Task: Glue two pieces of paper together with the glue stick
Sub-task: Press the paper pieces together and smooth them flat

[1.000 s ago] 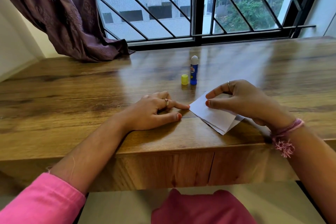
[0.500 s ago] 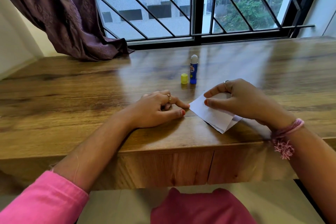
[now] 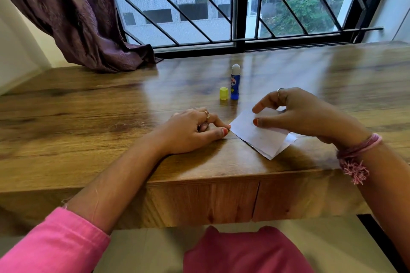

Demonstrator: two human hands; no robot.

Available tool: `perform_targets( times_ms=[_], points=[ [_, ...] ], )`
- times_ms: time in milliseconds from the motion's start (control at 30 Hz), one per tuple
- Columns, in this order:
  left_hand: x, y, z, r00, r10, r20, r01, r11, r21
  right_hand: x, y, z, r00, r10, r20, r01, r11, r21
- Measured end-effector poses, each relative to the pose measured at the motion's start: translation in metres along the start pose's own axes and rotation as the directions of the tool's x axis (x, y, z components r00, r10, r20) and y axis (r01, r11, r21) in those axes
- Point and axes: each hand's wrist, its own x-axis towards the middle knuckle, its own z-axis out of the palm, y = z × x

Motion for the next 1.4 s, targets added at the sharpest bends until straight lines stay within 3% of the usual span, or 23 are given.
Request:
perform_targets(
  times_ms=[833, 1400],
  points=[
    [-0.0025, 0.007, -0.0003, 1.0, -0.01, 0.003, 0.01, 1.0, 0.016, -0.0096, -0.0086, -0.0108, 0.991, 0.088, 0.098, -0.086, 0.996, -0.02],
    [-0.0022, 0.004, 0.0011, 1.0, 0.011, -0.015, -0.011, 1.0, 0.001, -0.0098, -0.0056, -0.0076, 0.992, 0.1, 0.077, -0.089, 0.987, -0.133]
  ],
)
